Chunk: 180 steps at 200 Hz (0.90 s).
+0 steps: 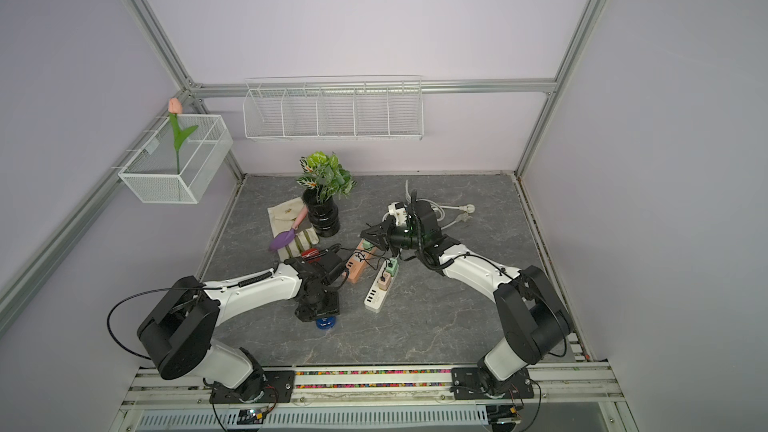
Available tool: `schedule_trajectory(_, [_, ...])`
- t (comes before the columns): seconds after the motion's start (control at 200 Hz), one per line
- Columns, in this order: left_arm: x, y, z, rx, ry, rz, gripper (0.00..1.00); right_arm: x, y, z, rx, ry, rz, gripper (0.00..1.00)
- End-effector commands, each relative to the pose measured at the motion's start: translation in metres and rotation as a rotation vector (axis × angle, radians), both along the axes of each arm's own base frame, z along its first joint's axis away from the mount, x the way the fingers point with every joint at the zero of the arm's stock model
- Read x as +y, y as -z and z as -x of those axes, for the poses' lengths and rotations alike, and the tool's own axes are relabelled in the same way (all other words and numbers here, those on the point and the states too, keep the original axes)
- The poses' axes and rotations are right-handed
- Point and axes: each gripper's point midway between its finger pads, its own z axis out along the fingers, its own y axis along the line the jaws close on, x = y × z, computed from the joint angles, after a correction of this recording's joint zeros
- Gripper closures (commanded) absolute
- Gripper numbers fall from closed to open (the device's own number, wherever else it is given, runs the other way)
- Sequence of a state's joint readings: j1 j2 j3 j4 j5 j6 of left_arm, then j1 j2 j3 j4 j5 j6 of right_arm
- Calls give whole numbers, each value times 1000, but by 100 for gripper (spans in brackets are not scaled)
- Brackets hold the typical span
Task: Charge the electric shaver
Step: Pick up the electric shaver from the center of the board.
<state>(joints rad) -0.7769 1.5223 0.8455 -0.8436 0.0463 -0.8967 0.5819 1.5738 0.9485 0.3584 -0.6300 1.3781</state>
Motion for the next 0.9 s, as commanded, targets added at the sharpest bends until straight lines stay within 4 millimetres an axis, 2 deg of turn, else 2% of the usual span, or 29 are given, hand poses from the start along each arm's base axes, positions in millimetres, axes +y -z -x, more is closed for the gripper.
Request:
schedule_trajectory(0.0, [-13, -46, -27, -84, -137, 96, 82, -2, -25, 3, -125, -32, -48, 93])
schedule_trajectory(0.125, [-15, -93, -55, -115, -353, 253, 100, 1, -37, 6, -219, -74, -60, 93])
schedule_trajectory(0.23, [-4, -125, -79, -133, -544, 367, 100, 3, -44, 9, -285, -101, -70, 93])
schedule_trajectory(0.315, [6, -143, -95, -122, -691, 451, 100, 5, -48, 10, -333, -118, -70, 93])
schedule_trajectory(0.455, [12, -159, -113, -75, -897, 582, 100, 18, -55, 14, -402, -159, -78, 93])
schedule_trajectory(0.57, [8, -172, -126, -60, -973, 666, 100, 35, -57, 20, -438, -206, -88, 93])
schedule_trajectory(0.705, [4, -176, -131, -18, -1003, 683, 100, 53, -48, 28, -436, -253, -80, 93])
schedule_trajectory(0.895, [1, -175, -131, 10, -1016, 698, 100, 65, -31, 34, -414, -289, -73, 93])
